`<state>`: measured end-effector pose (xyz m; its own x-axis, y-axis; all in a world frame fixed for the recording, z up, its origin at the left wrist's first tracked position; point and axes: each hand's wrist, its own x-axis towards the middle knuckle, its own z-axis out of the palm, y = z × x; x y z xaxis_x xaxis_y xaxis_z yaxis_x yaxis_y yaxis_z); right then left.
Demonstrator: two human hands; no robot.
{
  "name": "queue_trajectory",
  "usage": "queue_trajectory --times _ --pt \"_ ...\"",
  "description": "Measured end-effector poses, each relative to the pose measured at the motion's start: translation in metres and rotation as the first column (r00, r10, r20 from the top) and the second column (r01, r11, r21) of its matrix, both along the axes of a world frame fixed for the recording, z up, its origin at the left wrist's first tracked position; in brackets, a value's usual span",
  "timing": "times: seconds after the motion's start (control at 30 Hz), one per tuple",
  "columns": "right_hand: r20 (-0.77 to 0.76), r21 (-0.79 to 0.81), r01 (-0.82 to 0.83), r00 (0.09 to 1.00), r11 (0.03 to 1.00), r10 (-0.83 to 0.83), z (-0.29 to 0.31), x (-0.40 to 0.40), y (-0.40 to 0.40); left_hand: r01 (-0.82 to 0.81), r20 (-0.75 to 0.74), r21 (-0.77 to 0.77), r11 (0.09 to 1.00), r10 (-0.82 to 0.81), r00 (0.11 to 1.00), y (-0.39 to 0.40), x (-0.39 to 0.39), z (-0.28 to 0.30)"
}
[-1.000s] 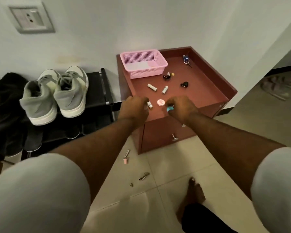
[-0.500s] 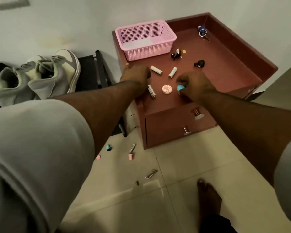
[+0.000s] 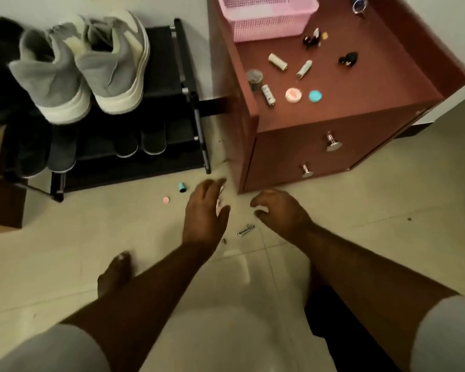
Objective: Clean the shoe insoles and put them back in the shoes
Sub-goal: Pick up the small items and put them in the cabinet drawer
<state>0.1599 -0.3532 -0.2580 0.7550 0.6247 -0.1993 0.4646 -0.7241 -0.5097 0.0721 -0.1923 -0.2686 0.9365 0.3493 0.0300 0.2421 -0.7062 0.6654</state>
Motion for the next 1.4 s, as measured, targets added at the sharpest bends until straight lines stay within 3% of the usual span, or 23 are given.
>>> queue_trajectory --times 0.13,0.23,0.43,0.57,0.7,0.8,0.97,1.07,1.2,1.33,1.4 --pt "-0.099 -0.132 -0.013 0.995 0.991 0.000 -0.063 -0.012 0.007 0.040 -0.388 -0.087 0.995 -0.070 0.919 0.007 -0.032 -0.077" --pt "-0.162 -0.233 -0.052 0.987 0.971 0.014 -0.126 -0.013 0.012 -0.005 -0.563 -0.139 0.990 -0.075 0.823 0.009 -0.034 -0.141" --pt "-0.218 -0.334 -0.198 0.967 0.921 0.129 -0.227 0.000 0.008 0.054 -0.604 -0.144 0.988 -0.131 0.786 0.004 -0.013 -0.236" --pt "-0.135 -0.352 -0.289 0.957 0.890 0.257 -0.262 0.006 0.008 0.158 -0.572 -0.045 0.986 -0.156 0.805 0.002 -0.007 -0.263" --pt "-0.072 -0.335 -0.252 0.968 0.908 0.242 -0.276 -0.001 0.008 0.213 -0.575 -0.041 0.976 -0.198 0.794 0.008 0.001 -0.270" --pt "-0.126 -0.333 -0.197 0.978 0.922 0.164 -0.266 -0.010 0.002 0.223 -0.571 -0.053 0.973 -0.212 0.793 0.011 0.001 -0.253" --pt "-0.152 -0.239 -0.035 0.988 0.970 -0.001 -0.192 -0.006 -0.011 0.290 -0.462 -0.059 0.955 -0.284 0.840 0.008 0.013 -0.177" --pt "-0.088 -0.101 0.077 0.992 0.992 -0.086 -0.129 0.006 -0.025 0.364 -0.323 -0.039 0.931 -0.356 0.877 -0.005 0.031 -0.111" --pt "0.051 0.101 0.225 0.972 0.969 -0.231 -0.025 0.039 -0.047 0.305 -0.157 -0.092 0.948 -0.316 0.936 -0.038 0.080 -0.007" --pt "0.202 0.338 0.295 0.905 0.894 -0.375 0.056 0.089 -0.071 0.405 0.047 -0.027 0.914 -0.403 0.914 -0.069 0.137 0.083" --pt "0.238 0.364 0.327 0.873 0.872 -0.427 0.084 0.117 -0.080 0.419 0.111 0.054 0.906 -0.423 0.900 -0.079 0.166 0.116"
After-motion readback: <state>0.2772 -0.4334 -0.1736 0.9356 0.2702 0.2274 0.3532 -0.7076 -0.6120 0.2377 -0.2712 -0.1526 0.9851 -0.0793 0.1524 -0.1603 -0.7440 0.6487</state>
